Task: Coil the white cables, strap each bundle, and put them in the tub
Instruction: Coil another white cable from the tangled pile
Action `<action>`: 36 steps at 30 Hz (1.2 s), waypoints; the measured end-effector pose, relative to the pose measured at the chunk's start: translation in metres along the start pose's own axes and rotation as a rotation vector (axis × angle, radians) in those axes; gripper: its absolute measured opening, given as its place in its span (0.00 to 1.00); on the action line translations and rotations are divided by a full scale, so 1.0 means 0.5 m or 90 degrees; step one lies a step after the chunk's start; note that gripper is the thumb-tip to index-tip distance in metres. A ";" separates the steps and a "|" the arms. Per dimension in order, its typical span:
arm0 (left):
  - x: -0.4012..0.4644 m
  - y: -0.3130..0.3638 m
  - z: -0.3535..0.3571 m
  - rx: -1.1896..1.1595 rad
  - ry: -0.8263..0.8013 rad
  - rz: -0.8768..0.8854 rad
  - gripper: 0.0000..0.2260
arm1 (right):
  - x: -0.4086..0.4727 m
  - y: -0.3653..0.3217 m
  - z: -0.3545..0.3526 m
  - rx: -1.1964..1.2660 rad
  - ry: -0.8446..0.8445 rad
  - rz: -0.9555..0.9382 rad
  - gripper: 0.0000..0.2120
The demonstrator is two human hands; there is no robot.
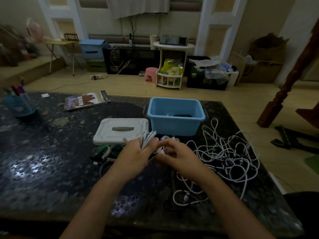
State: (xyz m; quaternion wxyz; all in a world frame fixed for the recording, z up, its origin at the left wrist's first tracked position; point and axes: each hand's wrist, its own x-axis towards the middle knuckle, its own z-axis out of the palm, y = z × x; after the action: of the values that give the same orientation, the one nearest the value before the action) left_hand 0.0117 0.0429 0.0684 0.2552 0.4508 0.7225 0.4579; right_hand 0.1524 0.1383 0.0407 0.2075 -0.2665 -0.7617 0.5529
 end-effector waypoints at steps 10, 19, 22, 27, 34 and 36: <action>0.011 -0.032 0.022 0.090 -0.038 0.055 0.23 | 0.001 -0.012 0.005 0.074 0.049 0.005 0.08; 0.010 -0.032 0.027 0.131 -0.072 0.083 0.11 | 0.005 -0.049 -0.006 0.199 0.010 0.151 0.15; 0.007 -0.042 0.032 0.195 -0.080 0.068 0.13 | -0.007 -0.057 -0.006 0.002 0.101 0.124 0.22; 0.009 -0.055 0.050 0.344 -0.076 0.092 0.13 | -0.014 -0.047 0.020 -0.288 0.124 0.095 0.25; 0.006 -0.051 0.047 0.348 -0.093 0.048 0.13 | -0.010 -0.053 0.022 -0.392 0.084 0.030 0.14; 0.003 -0.055 0.046 0.356 -0.111 0.042 0.16 | -0.007 -0.049 0.026 -0.411 0.053 0.016 0.15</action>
State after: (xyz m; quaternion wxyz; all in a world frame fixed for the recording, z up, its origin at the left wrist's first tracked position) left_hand 0.0175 0.0496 0.0335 0.1669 0.5647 0.7809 0.2084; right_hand 0.1430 0.1204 0.0601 0.1362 -0.3505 -0.8851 0.2742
